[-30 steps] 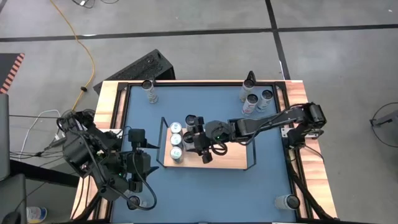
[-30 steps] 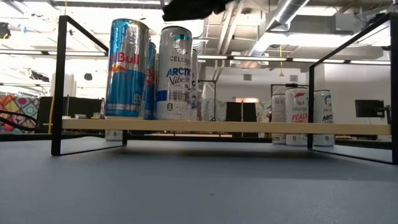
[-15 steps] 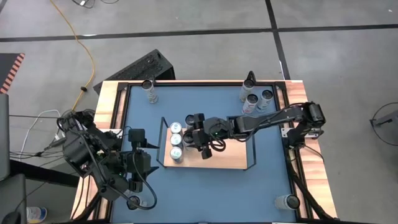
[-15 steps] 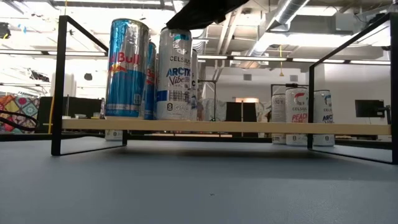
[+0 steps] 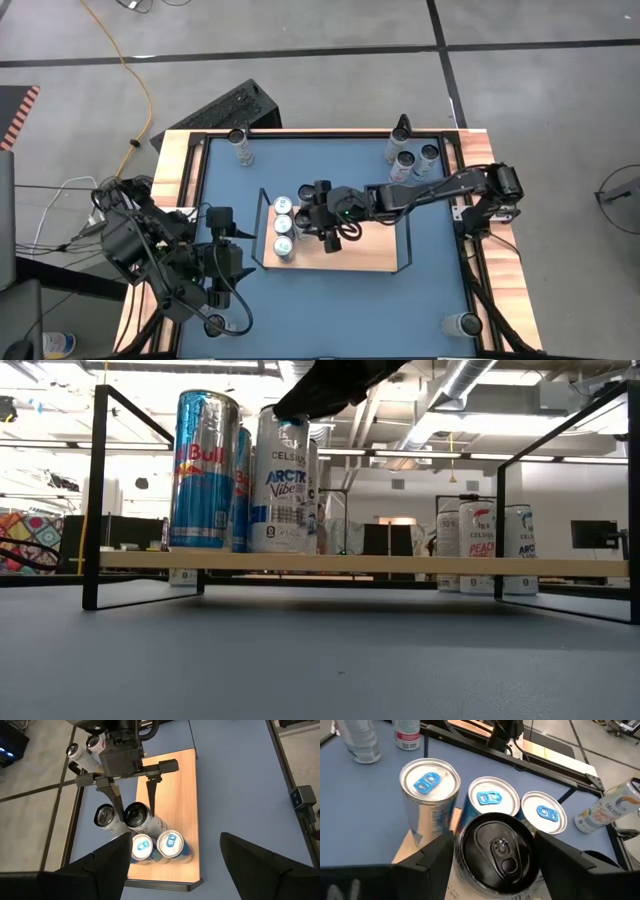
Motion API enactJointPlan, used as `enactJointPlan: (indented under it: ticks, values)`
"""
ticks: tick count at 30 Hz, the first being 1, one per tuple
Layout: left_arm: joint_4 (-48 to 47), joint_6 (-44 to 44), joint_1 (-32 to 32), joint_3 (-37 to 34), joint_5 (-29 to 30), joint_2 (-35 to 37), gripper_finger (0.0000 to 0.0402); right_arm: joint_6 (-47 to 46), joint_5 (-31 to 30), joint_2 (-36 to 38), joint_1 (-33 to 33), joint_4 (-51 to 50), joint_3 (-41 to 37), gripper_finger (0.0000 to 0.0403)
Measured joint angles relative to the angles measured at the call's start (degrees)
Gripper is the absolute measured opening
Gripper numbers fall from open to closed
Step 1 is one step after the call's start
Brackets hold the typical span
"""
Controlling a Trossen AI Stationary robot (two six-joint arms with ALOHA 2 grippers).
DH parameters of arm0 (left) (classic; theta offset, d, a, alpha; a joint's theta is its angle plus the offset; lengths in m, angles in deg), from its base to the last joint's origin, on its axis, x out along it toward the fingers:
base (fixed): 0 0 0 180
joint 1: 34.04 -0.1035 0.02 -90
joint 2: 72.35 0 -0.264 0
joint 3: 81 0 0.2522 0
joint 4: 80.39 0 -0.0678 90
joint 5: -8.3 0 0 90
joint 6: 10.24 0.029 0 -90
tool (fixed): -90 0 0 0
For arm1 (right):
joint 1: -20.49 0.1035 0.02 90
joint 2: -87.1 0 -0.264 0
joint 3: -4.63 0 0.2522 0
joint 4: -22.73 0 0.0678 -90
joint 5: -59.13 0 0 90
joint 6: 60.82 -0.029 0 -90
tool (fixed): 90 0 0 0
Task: Place canned beverage on shelf
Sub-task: Put the left white blue soda can on the shelf aligned with the other blue soda can
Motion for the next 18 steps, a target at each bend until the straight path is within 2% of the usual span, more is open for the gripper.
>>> enactJointPlan:
  ticks: [5, 11, 18]
  values:
    - [0.0, -0.1, 0.0, 0.0, 0.0, 0.0, 0.0286, -1.2, -1.4, 0.0, 0.6, -0.6, 0.0, 0.0266]
    - [0.0, -0.1, 0.0, 0.0, -0.1, 0.0, 0.0286, -3.5, -9.4, 0.0, 2.3, -3.0, 0.0, 0.0265]
    - [0.0, -0.1, 0.0, 0.0, -0.4, 0.0, 0.0286, -4.1, -9.9, 0.1, 4.1, -3.4, 0.0, 0.0265]
